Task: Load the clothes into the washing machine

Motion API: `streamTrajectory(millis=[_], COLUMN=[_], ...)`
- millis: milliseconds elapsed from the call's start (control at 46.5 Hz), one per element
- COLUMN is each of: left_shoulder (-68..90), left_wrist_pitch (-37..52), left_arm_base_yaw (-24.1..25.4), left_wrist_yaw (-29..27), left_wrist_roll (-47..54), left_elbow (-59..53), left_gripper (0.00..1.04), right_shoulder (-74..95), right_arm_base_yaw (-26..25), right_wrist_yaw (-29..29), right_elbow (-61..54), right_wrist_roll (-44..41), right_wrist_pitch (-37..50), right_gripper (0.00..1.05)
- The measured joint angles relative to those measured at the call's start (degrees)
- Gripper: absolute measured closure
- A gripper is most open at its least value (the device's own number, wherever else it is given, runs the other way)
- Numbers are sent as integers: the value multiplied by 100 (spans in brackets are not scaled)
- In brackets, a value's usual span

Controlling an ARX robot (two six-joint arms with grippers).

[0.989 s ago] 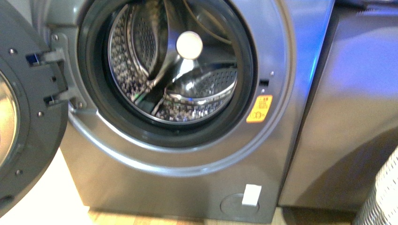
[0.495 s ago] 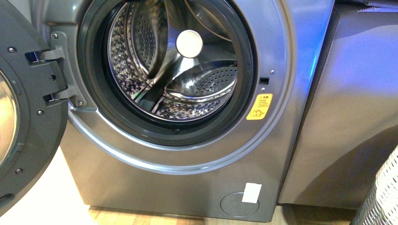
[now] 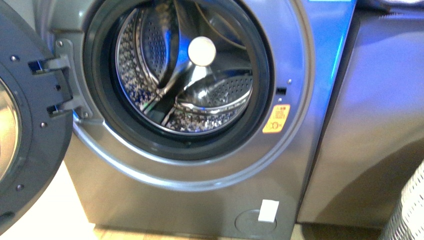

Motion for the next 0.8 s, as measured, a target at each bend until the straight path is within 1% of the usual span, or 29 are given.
streamTrajectory(millis=[151, 409, 602, 796], left_shoulder=[0, 0, 0, 0], left_wrist_pitch=[0, 0, 0, 0], left_arm_base_yaw=[0, 0, 0, 0], left_wrist_yaw=[0, 0, 0, 0], left_wrist_roll=[0, 0, 0, 0], left_elbow=[0, 0, 0, 0], left_gripper=[6, 6, 6, 6], right_shoulder=[-1043, -2951, -4441, -5683], right_arm_base_yaw=[55, 214, 240, 245], right_wrist_yaw=[-195, -424, -522, -573], right_elbow=[-634, -1320, -1408, -894], right_wrist_roll=[-138, -234, -205, -155], right_wrist_pitch=[286, 302, -190, -951], right_gripper=[95, 95, 95, 95])
